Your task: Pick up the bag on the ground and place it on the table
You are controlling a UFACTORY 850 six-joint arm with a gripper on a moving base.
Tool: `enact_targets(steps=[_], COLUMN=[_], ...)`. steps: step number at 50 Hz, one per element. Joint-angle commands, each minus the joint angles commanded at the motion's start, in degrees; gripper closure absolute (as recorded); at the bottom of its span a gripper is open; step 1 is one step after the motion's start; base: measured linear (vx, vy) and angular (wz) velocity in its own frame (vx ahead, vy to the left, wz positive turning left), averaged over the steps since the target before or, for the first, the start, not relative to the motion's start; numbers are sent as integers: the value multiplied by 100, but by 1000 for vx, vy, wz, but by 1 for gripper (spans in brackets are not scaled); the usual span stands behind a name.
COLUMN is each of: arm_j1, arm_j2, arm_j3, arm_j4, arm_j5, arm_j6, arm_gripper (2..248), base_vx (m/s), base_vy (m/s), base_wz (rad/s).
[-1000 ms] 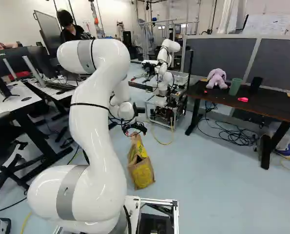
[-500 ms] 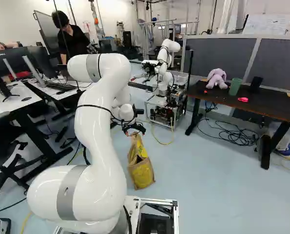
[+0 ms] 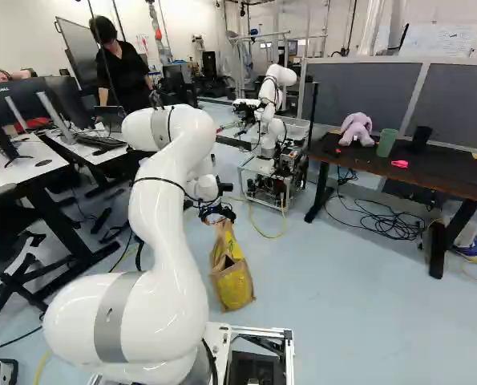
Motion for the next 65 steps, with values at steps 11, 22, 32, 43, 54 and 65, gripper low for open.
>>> enact_targets(steps=[11,22,32,43,54,65], arm_j1=[18,20,20,20,20,20], arm_j2=[-250,-476,-681,-906,-1133,-1362], arm_j3=[-228,-407,-570,-754,-944,-1141], arm_j4=[0,0,0,0,0,0], arm_j5=[-221,-286,-292,-293,-293,-293], arm_j6=[0,-443,-1027,-1687,-2251,-2341], arm_gripper=[3,3,3,3,3,3], base_vx=[0,0,0,0,0,0], base_vy=[0,0,0,0,0,0], base_wz=[0,0,0,0,0,0])
